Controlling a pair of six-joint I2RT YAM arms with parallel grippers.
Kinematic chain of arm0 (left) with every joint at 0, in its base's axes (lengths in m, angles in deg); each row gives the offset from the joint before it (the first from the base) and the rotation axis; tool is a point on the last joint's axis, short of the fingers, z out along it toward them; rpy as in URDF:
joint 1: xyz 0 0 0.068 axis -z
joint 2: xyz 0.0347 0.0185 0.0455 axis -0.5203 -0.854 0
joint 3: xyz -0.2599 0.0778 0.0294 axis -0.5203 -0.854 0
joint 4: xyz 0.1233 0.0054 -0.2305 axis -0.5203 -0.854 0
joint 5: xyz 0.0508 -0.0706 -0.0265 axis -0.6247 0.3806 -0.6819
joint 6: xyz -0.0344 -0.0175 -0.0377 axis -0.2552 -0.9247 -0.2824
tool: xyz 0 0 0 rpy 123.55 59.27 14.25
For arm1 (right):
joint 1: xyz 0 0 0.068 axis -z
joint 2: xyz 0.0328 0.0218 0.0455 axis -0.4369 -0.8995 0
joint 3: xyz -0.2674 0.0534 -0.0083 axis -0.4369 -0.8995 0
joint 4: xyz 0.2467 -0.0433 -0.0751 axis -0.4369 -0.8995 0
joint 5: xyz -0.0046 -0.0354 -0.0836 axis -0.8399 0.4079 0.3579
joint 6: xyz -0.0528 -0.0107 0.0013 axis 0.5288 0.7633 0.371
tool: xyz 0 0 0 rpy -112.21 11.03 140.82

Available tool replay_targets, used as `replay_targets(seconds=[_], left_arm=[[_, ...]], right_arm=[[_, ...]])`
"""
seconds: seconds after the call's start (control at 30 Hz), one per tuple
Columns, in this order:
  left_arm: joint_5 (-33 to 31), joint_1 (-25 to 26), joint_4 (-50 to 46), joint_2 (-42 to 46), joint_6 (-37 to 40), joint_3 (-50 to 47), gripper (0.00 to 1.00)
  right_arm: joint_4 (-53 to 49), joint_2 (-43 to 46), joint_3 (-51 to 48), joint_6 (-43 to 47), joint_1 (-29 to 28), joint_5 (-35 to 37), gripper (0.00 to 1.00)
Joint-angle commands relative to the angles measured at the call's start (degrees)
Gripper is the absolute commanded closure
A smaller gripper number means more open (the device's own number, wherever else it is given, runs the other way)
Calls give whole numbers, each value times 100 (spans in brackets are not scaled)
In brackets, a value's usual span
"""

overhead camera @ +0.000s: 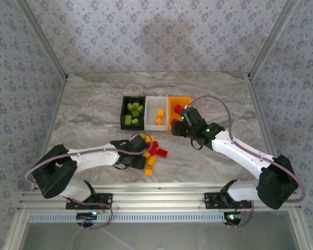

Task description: Sort the legos into containers by color

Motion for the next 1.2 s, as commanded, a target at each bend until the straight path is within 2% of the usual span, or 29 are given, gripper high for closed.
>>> replay_targets(seconds=[0.0, 0.23, 0.43, 0.53, 0.63, 0.73, 0.9, 1.17], left_arm=[[138, 38, 367, -163, 90, 76, 44], [86, 38, 169, 66, 27, 60, 57], [-238, 29, -320, 777, -45, 243, 58], [-422, -18, -582, 1120, 60, 674, 59], [-462, -163, -541, 1080, 298, 1241, 58], [-278, -371, -214, 546, 548, 1925, 58], [30, -497, 247, -977, 977, 3552, 60], [444, -593, -41, -3365, 1186, 6336, 62]], right_arm=[[-47, 171, -40, -111, 38, 132, 29], [11, 197, -83, -147, 76, 167, 29], [40, 277, -139, -216, 93, 211, 29], [-17, 376, -162, -251, 115, 228, 29], [-123, 565, -246, -300, 154, 366, 29], [-135, 797, -480, -419, 287, 383, 29], [-243, 1094, -851, -662, 460, 317, 29], [-464, 1513, -1214, -803, 498, 391, 29]])
